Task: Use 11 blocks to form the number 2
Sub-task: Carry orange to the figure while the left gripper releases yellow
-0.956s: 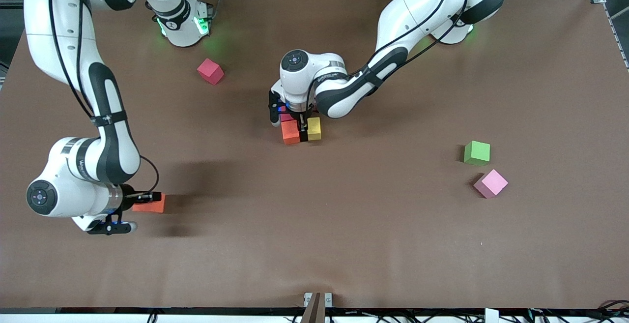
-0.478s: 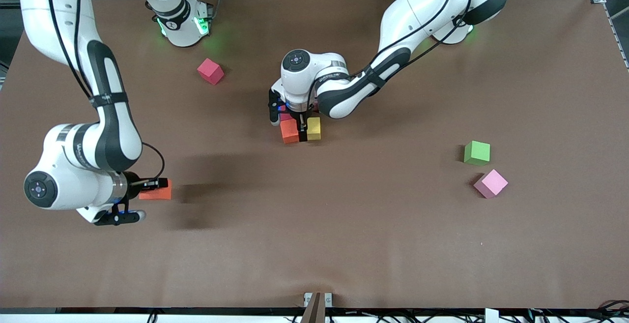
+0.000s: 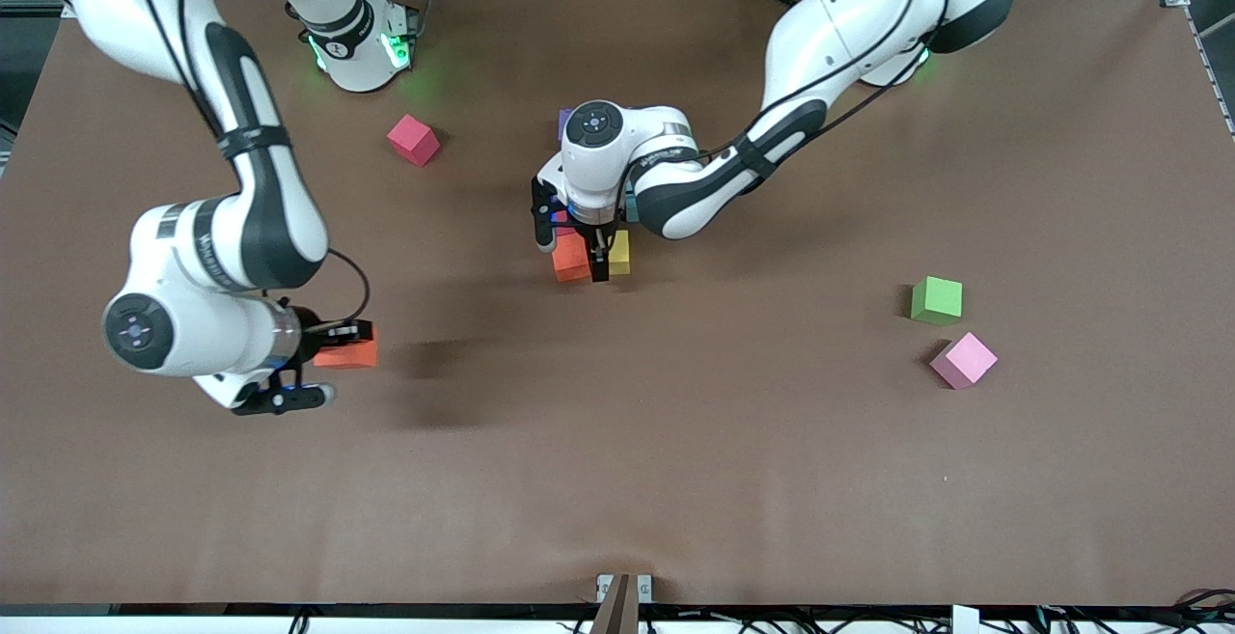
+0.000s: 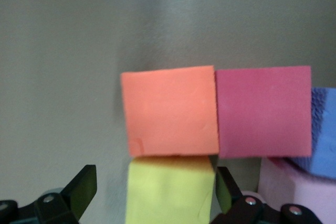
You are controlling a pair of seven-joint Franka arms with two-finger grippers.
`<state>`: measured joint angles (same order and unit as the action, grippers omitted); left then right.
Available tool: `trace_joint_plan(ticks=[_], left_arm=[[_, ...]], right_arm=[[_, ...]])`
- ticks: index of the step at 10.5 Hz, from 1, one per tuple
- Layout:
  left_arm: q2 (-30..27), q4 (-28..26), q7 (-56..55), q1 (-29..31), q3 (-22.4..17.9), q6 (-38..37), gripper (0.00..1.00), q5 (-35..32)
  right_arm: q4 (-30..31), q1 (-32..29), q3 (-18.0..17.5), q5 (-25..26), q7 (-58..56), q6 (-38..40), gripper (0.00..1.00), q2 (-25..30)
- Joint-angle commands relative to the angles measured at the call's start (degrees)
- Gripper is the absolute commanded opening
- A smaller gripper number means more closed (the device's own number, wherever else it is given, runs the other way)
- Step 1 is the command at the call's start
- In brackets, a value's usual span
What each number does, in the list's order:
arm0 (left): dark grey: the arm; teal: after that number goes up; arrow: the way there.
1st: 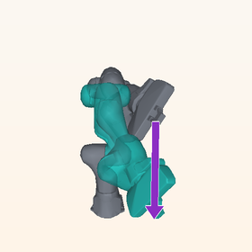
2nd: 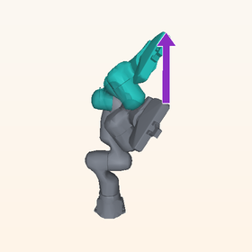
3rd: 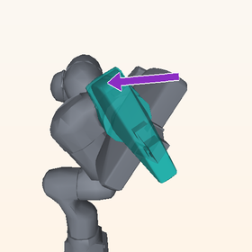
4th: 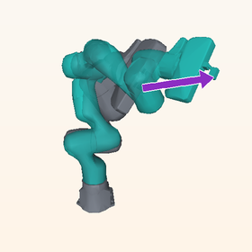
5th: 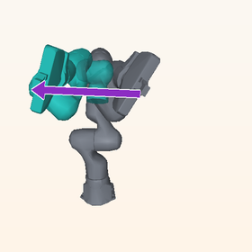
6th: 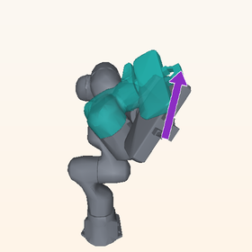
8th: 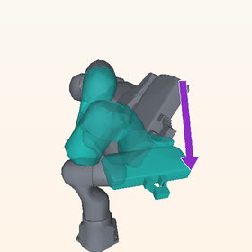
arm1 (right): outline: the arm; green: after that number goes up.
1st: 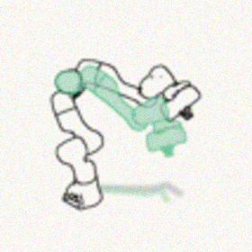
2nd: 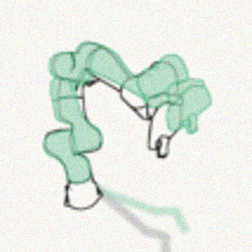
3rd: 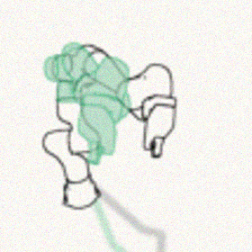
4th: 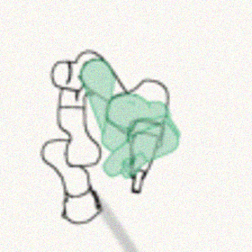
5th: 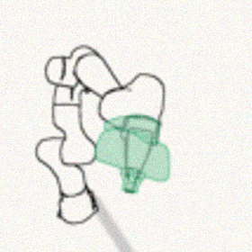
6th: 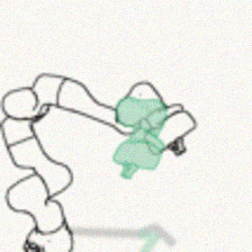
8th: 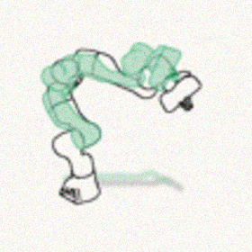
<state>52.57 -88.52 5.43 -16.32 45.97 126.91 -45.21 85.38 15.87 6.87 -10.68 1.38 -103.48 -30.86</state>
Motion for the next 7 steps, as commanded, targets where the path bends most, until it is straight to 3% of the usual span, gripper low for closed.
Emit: trace_joint_plan(ticks=[1, 3, 7], left_arm=[[-1.86, -1.57, 0.72, 4.27, 3.85, -4.64, 1.0, 0.56], [-3.35, -0.52, 0.02, 6.38, 5.52, -11.29, 1.0, 0.64], [-10.97, 5.81, -0.59, 10.5, 5.53, -32.38, 1.0, 2.74]], right_arm=[[3.21, 1.44, 0.25, -2.49, 2.39, -0.14, 0.0, 2.91], [5.14, 2.67, 0.25, -3.03, 2.92, -1.1, 0.0, 5.02], [5.86, 6.0, 0.34, -3.03, 9.32, -3.12, 0.0, 5.82]])
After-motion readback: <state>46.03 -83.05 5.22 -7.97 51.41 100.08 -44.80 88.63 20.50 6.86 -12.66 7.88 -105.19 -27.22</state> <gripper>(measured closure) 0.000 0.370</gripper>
